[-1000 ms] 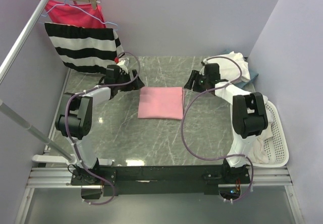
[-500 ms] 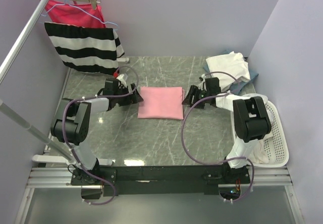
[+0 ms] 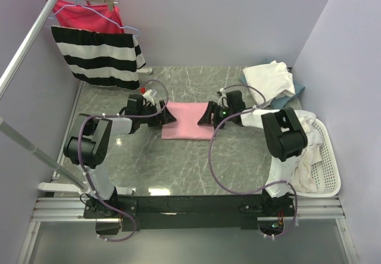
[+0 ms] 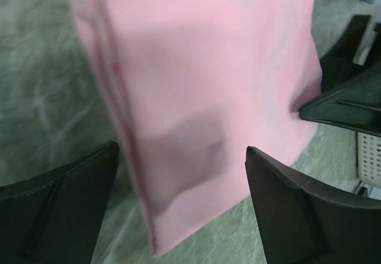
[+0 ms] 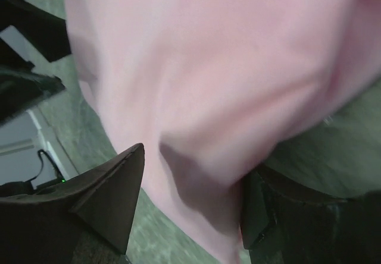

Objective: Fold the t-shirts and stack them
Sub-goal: Put the neatly folded tshirt into the corner of the board with the right arm

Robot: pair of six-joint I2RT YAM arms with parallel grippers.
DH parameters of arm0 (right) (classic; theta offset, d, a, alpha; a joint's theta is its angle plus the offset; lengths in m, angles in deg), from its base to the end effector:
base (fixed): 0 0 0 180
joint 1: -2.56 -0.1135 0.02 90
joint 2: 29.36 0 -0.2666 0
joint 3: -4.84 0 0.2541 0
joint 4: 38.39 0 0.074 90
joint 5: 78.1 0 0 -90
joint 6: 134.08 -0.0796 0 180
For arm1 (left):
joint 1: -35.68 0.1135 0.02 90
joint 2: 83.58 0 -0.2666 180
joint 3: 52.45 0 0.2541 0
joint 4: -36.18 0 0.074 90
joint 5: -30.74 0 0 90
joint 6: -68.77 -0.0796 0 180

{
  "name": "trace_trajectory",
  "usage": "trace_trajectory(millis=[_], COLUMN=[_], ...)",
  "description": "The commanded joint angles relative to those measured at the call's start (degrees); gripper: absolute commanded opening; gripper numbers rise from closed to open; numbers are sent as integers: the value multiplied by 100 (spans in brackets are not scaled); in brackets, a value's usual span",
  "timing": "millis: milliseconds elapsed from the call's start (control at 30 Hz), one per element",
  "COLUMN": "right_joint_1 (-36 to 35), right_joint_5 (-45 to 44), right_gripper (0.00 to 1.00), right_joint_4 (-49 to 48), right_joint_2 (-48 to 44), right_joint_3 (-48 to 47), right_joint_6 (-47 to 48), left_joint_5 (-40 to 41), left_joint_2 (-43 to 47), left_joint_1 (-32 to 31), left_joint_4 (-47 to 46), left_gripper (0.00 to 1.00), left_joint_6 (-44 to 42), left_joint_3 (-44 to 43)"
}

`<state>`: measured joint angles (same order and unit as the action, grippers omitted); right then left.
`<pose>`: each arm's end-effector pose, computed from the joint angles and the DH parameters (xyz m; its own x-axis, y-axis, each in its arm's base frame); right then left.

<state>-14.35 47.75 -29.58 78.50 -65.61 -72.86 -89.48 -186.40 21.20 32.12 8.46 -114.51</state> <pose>0.3686 0.1608 0.1129 -0.9056 0.1326 -0.4028 -0.2139 0.6775 0.7037 0.3638 -0.1353 0.1222 -0.8032 -0.2346 -0.5475 0.2405 0.7132 -0.6584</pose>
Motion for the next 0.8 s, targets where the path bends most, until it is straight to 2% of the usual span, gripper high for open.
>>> trace_trajectory(millis=[0, 67, 100, 167, 200, 333, 467, 600, 767], right_joint_1=[-225, -225, -225, -217, -217, -103, 117, 442, 1057], right_joint_5=[-87, -96, -131, -263, -289, -474, -974, -1440, -2327], right_gripper=[65, 55, 33, 14, 0, 0, 0, 0, 0], right_joint_4=[-236, -429, -413, -473, -456, -264, 411, 1265, 2056], right_joint_2=[735, 868, 921, 896, 834, 676, 351, 219, 324], right_joint_3=[-410, -516, -630, -719, -797, -1114, -1623, -2712, -3994], right_joint_6=[-566, -699, -761, -770, -770, -595, -121, 512, 829], left_joint_5=[-291, -283, -266, -196, -178, -99, 16, 157, 7], left_joint_2=[-422, -510, -502, -467, -449, -335, -133, 8, 8], left_joint_1=[-134, -160, -160, -160, -160, -160, -152, -125, -116], left_joint_4=[5, 40, 66, 119, 154, 216, 356, 436, 365], left_gripper=[94, 94, 94, 94, 94, 95, 95, 95, 95], left_joint_6=[107, 116, 107, 54, 37, -7, -60, -78, -51], left_joint_3=[-160, -266, -275, -292, -293, -310, -372, -433, -451])
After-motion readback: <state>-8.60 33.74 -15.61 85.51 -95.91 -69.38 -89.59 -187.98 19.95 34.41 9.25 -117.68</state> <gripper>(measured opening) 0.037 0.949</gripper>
